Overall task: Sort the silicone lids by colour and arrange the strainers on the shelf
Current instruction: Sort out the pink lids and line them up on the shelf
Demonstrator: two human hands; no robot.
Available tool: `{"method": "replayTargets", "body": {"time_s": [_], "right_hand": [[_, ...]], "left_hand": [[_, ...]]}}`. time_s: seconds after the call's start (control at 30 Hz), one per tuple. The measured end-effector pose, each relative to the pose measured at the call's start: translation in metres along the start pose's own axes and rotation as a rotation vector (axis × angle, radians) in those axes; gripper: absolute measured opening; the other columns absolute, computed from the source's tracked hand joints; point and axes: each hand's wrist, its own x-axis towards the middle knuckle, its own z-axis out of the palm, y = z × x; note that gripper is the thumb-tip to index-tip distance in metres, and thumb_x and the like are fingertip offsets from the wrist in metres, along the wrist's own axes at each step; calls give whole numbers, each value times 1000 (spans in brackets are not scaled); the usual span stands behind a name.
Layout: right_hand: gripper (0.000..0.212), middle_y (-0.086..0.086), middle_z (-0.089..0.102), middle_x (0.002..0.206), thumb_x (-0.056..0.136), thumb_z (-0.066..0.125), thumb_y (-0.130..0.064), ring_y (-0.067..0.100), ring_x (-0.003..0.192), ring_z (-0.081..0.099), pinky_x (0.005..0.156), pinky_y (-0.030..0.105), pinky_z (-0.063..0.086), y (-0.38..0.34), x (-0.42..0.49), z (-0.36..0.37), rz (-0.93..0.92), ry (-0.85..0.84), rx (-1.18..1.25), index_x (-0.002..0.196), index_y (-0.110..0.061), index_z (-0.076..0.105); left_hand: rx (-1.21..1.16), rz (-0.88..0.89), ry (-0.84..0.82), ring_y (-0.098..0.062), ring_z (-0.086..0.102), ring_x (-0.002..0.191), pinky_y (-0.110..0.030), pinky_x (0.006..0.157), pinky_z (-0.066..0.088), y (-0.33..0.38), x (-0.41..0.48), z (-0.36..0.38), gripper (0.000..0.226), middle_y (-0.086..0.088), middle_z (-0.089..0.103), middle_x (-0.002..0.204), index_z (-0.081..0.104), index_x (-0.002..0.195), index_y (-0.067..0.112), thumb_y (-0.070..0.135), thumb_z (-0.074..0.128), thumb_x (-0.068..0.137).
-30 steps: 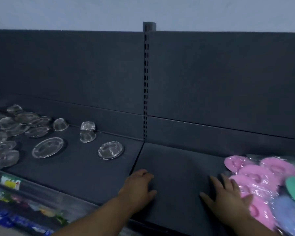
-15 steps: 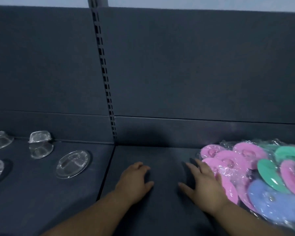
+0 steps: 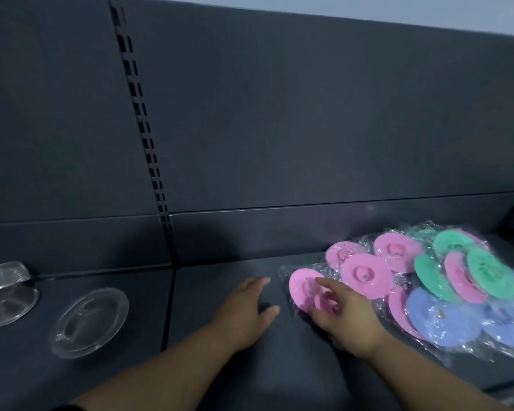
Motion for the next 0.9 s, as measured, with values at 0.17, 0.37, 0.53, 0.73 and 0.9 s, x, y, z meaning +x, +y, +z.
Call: {"method": "replayTargets", "body": {"time_s": [0.17, 0.37, 0.53, 0.73, 0.9], "right_hand": [[42, -1, 66, 99, 85, 54, -4, 18, 70, 60, 45, 3, 41, -19, 4, -21, 48, 130, -74, 124, -19, 61], [45, -4, 71, 97, 81, 49, 9, 13, 86, 63, 80, 13, 44, -52, 6, -36, -101, 346, -35, 109, -20, 68], [36, -3, 71, 92, 86, 55, 11, 8, 77, 64, 70, 19, 52, -62, 10, -1, -26, 97, 559, 96, -22, 65], [53, 1, 59, 119, 82, 71, -28, 19, 104, 57, 85, 19, 38, -24, 37, 1, 134, 24, -88, 130, -18, 49], [98, 7, 35, 146, 73, 74, -48, 24, 132, 40, 107, 27, 30, -14, 46, 9, 137, -82, -447, 148, -21, 17]], "left_hand": [[-68, 56, 14, -8, 26, 140, -8, 101, 12, 17, 7, 5, 64, 4, 29, 153, 28, 147, 24, 41, 55, 91], [-375, -82, 76, -10, 40, 132, -17, 105, 29, 28, 11, 2, 63, 4, 40, 146, 34, 144, 24, 40, 60, 89], [-1118, -264, 62, -10, 68, 88, -22, 67, 53, 28, 8, -4, 45, -2, 69, 110, 50, 128, 14, 15, 67, 87], [-1035, -367, 261, -16, 67, 84, -28, 76, 56, -16, -1, -15, 61, -1, 69, 97, 43, 135, 14, 2, 70, 82], [-1002, -400, 303, -7, 69, 74, -21, 61, 54, -34, -10, -20, 64, 6, 69, 89, 39, 135, 21, 3, 70, 82]]}}
